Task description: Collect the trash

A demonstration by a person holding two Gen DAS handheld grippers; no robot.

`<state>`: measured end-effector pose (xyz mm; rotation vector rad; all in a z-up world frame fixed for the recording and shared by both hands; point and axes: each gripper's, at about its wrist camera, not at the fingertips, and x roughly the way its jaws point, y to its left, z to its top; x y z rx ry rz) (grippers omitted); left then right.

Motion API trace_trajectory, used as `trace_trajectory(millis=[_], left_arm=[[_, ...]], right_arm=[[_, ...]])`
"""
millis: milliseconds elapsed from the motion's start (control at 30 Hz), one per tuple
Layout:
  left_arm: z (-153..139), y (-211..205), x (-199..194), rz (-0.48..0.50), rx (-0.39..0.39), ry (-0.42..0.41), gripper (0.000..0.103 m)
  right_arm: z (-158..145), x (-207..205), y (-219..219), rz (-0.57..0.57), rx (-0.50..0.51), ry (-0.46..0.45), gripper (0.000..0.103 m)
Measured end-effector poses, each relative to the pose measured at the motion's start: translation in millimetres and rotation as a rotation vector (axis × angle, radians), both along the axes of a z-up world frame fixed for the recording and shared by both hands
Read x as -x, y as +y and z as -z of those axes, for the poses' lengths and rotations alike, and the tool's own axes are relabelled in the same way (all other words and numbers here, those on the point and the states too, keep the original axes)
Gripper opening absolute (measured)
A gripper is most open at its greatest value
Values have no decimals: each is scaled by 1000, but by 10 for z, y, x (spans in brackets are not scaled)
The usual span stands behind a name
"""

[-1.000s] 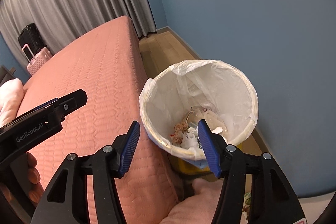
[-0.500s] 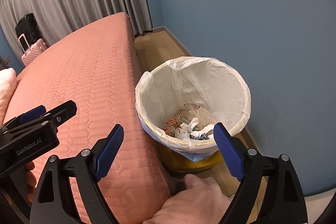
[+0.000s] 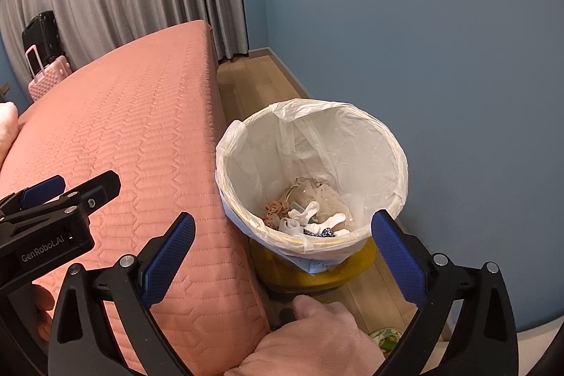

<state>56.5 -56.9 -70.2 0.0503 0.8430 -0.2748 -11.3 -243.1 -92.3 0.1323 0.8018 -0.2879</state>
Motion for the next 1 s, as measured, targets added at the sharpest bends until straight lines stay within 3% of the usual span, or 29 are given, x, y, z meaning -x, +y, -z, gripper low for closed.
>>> trace_trajectory(millis=[1000], left_arm=[[31, -83, 49, -15, -72, -34, 92]], right_arm=[[-45, 49, -70, 10, 25, 1, 98]])
